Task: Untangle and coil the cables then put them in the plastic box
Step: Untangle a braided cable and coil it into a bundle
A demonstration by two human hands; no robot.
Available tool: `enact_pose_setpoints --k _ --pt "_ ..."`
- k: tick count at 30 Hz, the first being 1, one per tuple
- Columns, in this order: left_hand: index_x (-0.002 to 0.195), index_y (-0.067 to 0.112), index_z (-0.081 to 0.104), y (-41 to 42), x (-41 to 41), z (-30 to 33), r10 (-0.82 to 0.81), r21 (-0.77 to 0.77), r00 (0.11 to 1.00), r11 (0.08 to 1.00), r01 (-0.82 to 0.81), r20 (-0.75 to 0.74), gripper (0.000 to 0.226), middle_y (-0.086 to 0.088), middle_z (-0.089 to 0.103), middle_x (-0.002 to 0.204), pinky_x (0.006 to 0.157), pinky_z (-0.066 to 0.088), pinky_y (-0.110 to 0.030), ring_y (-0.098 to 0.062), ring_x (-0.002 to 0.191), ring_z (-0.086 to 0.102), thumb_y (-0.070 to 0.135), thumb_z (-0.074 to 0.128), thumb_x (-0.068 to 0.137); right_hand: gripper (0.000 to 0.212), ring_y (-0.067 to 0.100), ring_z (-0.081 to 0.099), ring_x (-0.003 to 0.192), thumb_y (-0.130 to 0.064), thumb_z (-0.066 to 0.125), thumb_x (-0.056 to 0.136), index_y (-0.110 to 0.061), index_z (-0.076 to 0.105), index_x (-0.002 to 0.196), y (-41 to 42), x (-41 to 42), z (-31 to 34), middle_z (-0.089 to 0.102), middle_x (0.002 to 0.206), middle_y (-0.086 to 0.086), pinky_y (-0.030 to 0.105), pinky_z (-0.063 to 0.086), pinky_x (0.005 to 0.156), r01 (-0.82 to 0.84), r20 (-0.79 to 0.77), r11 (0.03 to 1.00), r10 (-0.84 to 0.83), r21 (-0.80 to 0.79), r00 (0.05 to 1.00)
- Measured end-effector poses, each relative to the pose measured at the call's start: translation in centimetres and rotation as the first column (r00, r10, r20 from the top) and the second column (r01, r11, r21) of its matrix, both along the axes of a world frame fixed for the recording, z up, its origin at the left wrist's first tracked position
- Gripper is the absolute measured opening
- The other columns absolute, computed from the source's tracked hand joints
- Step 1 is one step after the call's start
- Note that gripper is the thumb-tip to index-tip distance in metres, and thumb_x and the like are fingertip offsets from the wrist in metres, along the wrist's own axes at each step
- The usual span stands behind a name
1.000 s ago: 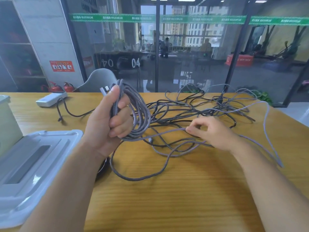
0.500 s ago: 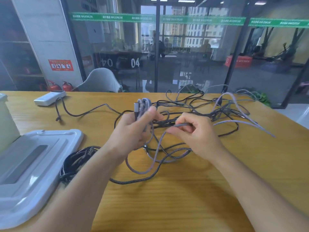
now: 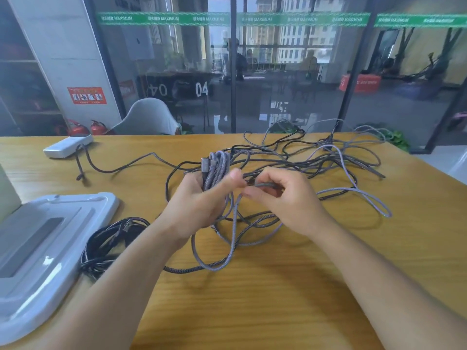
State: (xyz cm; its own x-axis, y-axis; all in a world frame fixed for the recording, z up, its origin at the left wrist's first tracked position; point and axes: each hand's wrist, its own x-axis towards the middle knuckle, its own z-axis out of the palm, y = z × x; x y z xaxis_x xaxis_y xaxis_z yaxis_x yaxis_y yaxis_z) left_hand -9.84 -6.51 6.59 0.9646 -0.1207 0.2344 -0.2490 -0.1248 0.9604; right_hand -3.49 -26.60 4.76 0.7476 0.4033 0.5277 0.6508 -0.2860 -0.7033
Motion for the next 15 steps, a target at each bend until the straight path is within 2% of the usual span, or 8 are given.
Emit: enact_pose_setpoints --k 2,4,6,8,10,12,15 --pt "0.103 0.006 0.073 0.2 0.0 0.0 0.01 -0.106 0.999 0.994 -0.015 -0.046 0.061 -0.002 0.024 0.056 0.046 0.016 -0.028 -0.016 0.046 0.017 0.062 0.048 0.099 0.032 0.012 0.036 0.058 -0.05 0.078 0.088 -0.021 0.072 0.077 -1.0 0.6 0.1 0.044 0.061 0.011 0.031 0.028 0.056 -0.078 -0.113 0.989 0.064 -0.127 0.992" --pt "0.097 0.01 0.072 0.4 -0.1 0.3 -0.017 -0.216 0.998 0.976 0.005 -0.056 0.061 0.0 0.021 0.053 0.046 0.011 -0.03 -0.014 0.043 0.014 0.061 0.038 0.102 0.033 0.013 0.033 0.056 -0.056 0.077 0.085 -0.025 0.075 0.075 -2.3 1.3 0.0 0.037 0.057 -0.001 0.03 0.025 0.056 -0.11 -0.201 0.957 0.057 -0.268 0.978" --pt "0.086 0.015 0.068 0.6 -0.2 0.8 -0.063 -0.308 0.997 0.95 0.046 -0.045 0.057 0.003 0.019 0.049 0.045 0.009 -0.031 -0.012 0.04 0.011 0.061 0.037 0.101 0.033 0.013 0.034 0.055 -0.057 0.078 0.085 -0.027 0.073 0.071 -3.4 2.0 0.1 0.035 0.055 -0.005 0.03 0.027 0.057 -0.03 -0.206 0.92 -0.056 -0.39 0.977" --pt "0.081 0.018 0.062 0.7 -0.1 1.1 -0.142 -0.358 0.989 0.926 0.121 -0.033 0.055 0.007 0.02 0.045 0.044 0.011 -0.03 -0.011 0.037 0.012 0.063 0.038 0.099 0.033 0.012 0.034 0.053 -0.054 0.079 0.086 -0.027 0.072 0.07 -4.3 2.7 0.4 0.034 0.051 -0.006 0.025 0.028 0.055 0.091 -0.152 0.88 -0.18 -0.465 0.972" --pt "0.077 0.02 0.06 0.8 -0.2 1.2 -0.226 -0.356 0.974 0.913 0.201 -0.029 0.054 0.011 0.023 0.043 0.043 0.014 -0.03 -0.008 0.034 0.015 0.065 0.04 0.098 0.031 0.009 0.033 0.046 -0.051 0.079 0.086 -0.027 0.072 0.069 -4.7 3.1 0.5 0.036 0.045 -0.01 0.017 0.029 0.048 0.2 -0.104 0.846 -0.286 -0.494 0.953" --pt "0.075 0.019 0.058 0.8 -0.4 1.1 -0.301 -0.331 0.953 0.904 0.27 -0.045 0.054 0.011 0.025 0.042 0.043 0.018 -0.028 -0.008 0.033 0.018 0.064 0.04 0.097 0.029 0.005 0.043 0.046 -0.052 0.08 0.085 -0.029 0.071 0.07 -4.8 3.3 0.4 0.045 0.044 -0.015 0.015 0.031 0.046 0.317 -0.058 0.821 -0.388 -0.475 0.92" --pt "0.075 0.016 0.054 0.4 -0.6 1.0 -0.394 -0.228 0.915 0.903 0.365 -0.092 0.053 0.006 0.026 0.043 0.045 0.023 -0.029 -0.012 0.034 0.018 0.06 0.038 0.099 0.033 0.003 0.053 0.052 -0.061 0.078 0.082 -0.029 0.073 0.076 -4.1 3.1 0.3 0.057 0.054 -0.013 0.024 0.035 0.05 0.464 0.033 0.787 -0.495 -0.406 0.868"
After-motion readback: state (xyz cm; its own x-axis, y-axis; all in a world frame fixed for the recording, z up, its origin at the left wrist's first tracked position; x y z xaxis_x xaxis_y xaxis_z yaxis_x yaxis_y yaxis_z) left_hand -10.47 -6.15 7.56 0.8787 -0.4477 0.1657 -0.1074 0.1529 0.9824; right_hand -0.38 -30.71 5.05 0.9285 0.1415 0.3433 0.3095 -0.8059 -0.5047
